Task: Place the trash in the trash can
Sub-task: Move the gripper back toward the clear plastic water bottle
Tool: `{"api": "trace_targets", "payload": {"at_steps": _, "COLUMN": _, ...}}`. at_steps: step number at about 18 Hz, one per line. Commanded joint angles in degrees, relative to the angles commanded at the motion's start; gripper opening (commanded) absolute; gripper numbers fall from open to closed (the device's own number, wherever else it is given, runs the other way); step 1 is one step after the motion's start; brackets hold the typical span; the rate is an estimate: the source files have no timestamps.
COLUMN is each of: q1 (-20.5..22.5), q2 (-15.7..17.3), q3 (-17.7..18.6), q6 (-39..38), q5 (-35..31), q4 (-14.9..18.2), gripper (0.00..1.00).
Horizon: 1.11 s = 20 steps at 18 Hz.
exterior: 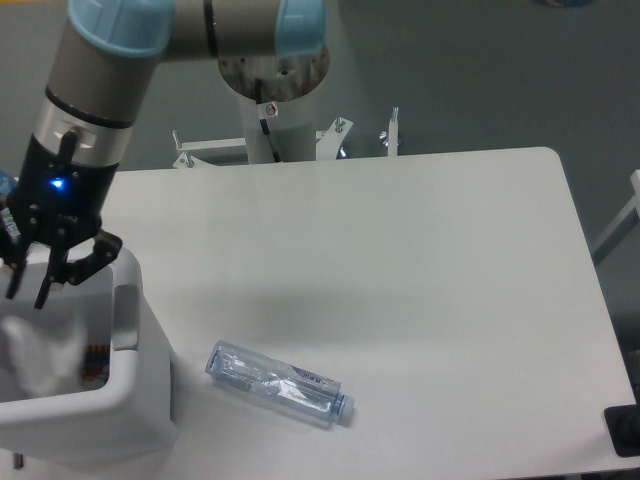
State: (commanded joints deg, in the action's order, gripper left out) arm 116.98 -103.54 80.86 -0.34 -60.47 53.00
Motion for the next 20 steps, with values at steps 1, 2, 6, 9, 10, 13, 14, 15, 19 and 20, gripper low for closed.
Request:
{"api": "trace_targets", "payload": {"at_steps": 1, "q1": 0.0, "q2": 0.0, "q3": -0.2, "q6": -1.1, "q5": 0.0, "q4": 0.0, "gripper": 1.0}}
{"api": "trace_targets", "payload": {"at_steps": 2, "q1": 0.0, "q2": -0.2, "q3": -0.5, "q6": -2.1, "q5": -0.1, "q4": 0.0, "gripper": 1.0}}
{"api": "trace_targets", "payload": {"at_steps": 6, "q1": 3.1, "q2": -0.9, "q3": -0.4, "q6": -10.5, "q5": -1.3, "q4": -0.1, "gripper": 1.0}}
{"api": "trace_targets", "payload": {"at_steps": 9, "q1": 8.2, "q2": -1.7, "q3": 0.3, "q6": -19.0, "q5": -3.6, "q4": 0.3, "gripper": 1.0}}
{"api": "trace_targets", "payload": {"at_steps": 10, "q1": 10.0, "q2": -2.2, "q3": 0.3, "q6": -21.2, "q5": -4.1, "q4": 0.4, "gripper": 1.0}}
{"api": "trace_targets", "payload": {"at_steps": 13, "q1": 14.8, "q2": -3.0, "q3": 1.0, "q6": -25.6, "q5": -6.2, "q4": 1.8, "gripper": 1.0}}
{"api": "trace_targets", "payload": {"at_steps": 14, "q1": 15.7, "q2": -3.2, "q3": 1.1, "q6": -26.2, "q5": -6.9, "q4": 2.9, "gripper": 1.0}}
{"api": "trace_targets", "payload": {"at_steps": 15, "q1": 16.3, "q2": -4.0, "q3": 1.2, "q6": -26.5, "q5": -7.6, "q4": 3.9, "gripper": 1.0}}
{"api": "trace_targets", "payload": {"at_steps": 19, "q1": 18.5, "q2": -8.0, "q3": 1.7, "q6": -26.6, "q5": -10.3, "q4": 9.0, "gripper": 1.0}}
{"api": "trace_targets", "payload": {"at_steps": 20, "q1": 18.7, "q2": -9.0, "q3": 1.7, "q6": -27.2, "q5": -10.7, "q4": 9.6, "gripper": 1.0}}
